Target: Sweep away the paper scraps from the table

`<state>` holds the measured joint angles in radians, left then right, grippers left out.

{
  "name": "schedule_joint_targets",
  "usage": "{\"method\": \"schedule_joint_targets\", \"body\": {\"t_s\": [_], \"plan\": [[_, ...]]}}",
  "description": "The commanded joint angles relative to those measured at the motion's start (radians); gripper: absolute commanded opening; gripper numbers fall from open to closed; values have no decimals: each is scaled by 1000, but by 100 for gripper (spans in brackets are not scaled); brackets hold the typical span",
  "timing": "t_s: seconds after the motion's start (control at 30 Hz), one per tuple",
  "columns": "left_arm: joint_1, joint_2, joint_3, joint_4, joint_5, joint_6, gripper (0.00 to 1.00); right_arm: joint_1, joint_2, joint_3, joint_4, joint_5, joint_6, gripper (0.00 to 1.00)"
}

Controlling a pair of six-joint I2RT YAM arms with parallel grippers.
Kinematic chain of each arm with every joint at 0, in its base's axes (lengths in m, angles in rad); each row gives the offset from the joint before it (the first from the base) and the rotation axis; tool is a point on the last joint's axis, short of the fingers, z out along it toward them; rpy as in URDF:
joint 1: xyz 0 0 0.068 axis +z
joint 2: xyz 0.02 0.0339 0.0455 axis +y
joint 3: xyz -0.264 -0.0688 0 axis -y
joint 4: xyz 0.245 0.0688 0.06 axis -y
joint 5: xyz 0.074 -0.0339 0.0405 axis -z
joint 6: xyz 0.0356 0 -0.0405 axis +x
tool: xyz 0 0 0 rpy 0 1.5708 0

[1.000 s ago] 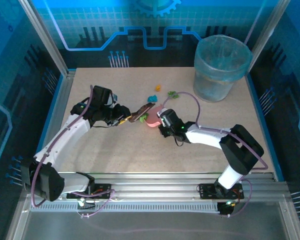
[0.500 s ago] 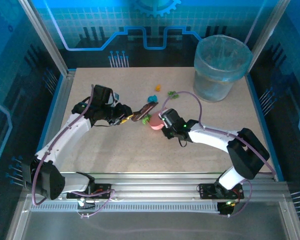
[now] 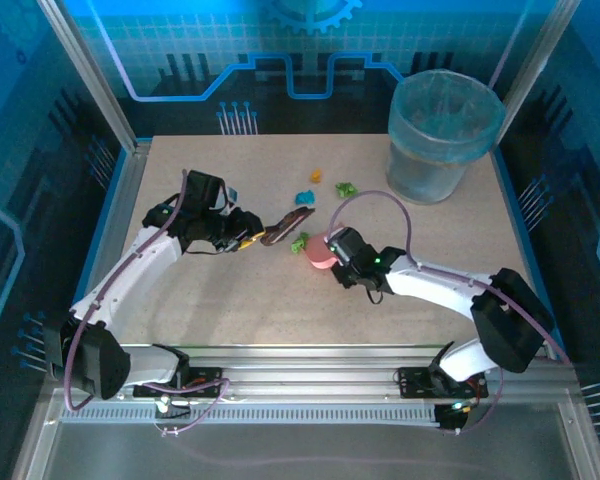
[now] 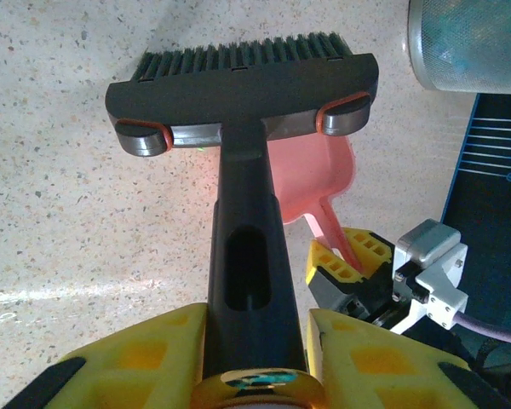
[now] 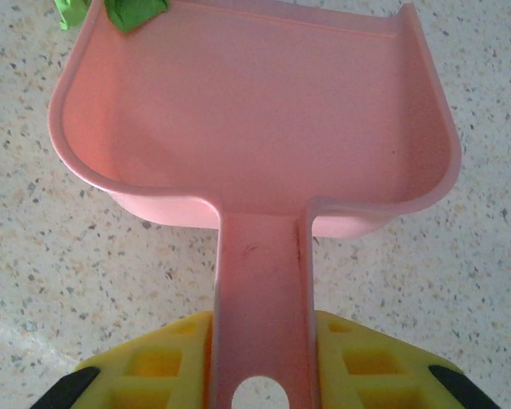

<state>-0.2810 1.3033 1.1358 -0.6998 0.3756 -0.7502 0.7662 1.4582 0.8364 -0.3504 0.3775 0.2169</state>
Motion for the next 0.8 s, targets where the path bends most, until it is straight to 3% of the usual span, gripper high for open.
{"method": "schedule_joint_targets", "body": {"t_s": [0.0, 0.1, 0.27, 0.37, 0.53, 0.77], "plan": [[9, -28, 19, -25, 28, 41, 5, 18, -36, -19, -75, 9, 31, 0], [10, -44, 18, -42, 14, 55, 5, 18, -71, -24, -58, -3, 43, 0], [23, -66, 13, -49, 2, 58, 5, -14, -169, -39, 33, -181, 86, 0], [37, -81, 14, -51, -13, 58, 5, -19, -163, 5, 30, -215, 96, 0], [64, -106, 13, -60, -34, 61, 5, -43, -147, 37, -20, -224, 108, 0], [100, -141, 8, -83, -54, 82, 5, -37, -124, 51, -72, -98, 64, 0]]}}
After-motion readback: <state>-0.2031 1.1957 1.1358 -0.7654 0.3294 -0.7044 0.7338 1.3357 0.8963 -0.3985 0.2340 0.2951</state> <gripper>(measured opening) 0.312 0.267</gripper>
